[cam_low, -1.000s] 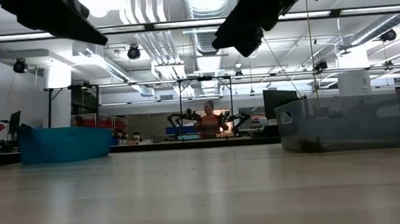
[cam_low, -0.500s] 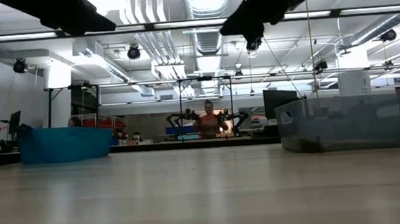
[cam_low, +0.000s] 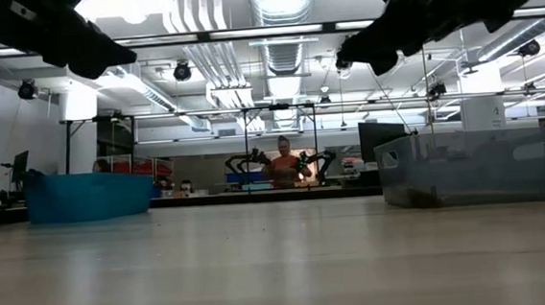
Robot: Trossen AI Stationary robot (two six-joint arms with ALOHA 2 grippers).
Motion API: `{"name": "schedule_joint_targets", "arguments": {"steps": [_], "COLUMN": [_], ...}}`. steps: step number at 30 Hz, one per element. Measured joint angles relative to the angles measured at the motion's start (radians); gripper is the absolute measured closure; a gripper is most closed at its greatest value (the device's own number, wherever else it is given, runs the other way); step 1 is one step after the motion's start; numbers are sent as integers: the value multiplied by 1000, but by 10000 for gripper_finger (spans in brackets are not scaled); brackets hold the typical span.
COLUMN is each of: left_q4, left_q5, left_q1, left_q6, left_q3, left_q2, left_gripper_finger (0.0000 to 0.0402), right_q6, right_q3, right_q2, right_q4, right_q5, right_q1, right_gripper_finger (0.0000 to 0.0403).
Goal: Sort silverware by color (type)
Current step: Return to Home Position
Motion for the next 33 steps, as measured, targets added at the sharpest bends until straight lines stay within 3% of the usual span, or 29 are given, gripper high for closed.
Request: {"name": "schedule_joint_targets", "arguments": {"steps": [16, 21, 33], "left_q4": [1, 2, -9], "left_q5": [-30, -81, -80], "left_q1": [3, 26, 38], "left_q6": [-47, 6, -7], "left_q3": [-145, -145, -236], "left_q2": [-280, -322, -462], "left_gripper_finger": [402, 402, 401], "right_q6": [2, 2, 55], "right_q3": [-147, -207, -435], "right_q2": [-232, -339, -647], "right_q4": [24, 25, 60], "right_q5": [-1, -1, 2], "right_q1": [-41, -41, -83], "right_gripper_finger": [307, 307, 307]}}
